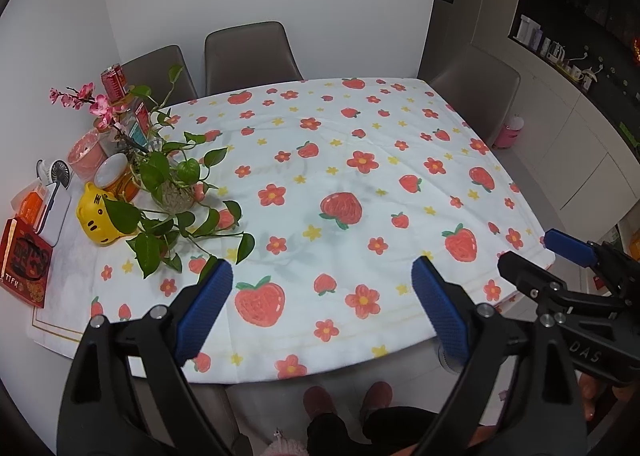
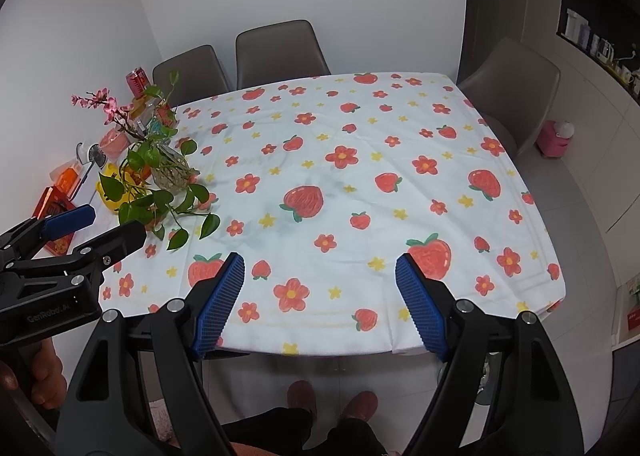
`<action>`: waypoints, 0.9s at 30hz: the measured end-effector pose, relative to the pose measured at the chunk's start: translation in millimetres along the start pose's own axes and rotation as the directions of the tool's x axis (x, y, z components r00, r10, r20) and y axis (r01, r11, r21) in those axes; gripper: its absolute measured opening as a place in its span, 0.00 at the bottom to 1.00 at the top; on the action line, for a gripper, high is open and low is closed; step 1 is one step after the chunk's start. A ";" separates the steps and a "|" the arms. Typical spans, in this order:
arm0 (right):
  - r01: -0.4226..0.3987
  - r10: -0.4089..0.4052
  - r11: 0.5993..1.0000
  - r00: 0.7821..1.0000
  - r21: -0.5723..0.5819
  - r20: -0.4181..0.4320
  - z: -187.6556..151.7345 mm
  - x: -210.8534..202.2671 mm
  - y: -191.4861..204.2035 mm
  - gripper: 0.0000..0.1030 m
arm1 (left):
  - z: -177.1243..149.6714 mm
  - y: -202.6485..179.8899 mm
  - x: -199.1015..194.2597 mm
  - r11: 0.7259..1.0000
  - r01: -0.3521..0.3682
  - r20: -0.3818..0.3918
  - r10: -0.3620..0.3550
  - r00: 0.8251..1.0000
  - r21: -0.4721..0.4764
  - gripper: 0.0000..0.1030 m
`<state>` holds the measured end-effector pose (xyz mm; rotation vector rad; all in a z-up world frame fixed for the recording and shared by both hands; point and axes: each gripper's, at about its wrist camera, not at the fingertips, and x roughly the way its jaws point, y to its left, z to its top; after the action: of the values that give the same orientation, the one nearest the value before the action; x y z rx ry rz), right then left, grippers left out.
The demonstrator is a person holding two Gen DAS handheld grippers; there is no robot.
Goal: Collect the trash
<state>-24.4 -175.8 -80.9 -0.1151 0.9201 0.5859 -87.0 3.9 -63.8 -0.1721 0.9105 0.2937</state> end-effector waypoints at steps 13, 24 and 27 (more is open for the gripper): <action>0.002 -0.002 1.000 1.000 0.006 0.007 -0.2 0.2 -2.6 0.73 | 0.5 2.0 -1.4 1.000 0.001 0.036 -0.002 0.999 0.005 0.91; 0.001 -0.001 1.000 1.000 0.005 0.008 0.0 0.2 -3.5 0.73 | 0.6 -2.8 -2.3 0.998 -0.033 0.038 0.032 0.999 0.048 0.91; 0.001 -0.001 1.000 1.000 0.006 0.008 -0.7 -0.2 -3.2 0.73 | -0.2 -2.9 -1.7 0.997 -0.053 0.032 0.051 0.998 0.051 0.91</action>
<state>-23.3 -178.8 -81.7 -0.1075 0.9138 0.5824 -87.1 0.8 -62.5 -0.0956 0.8924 0.3195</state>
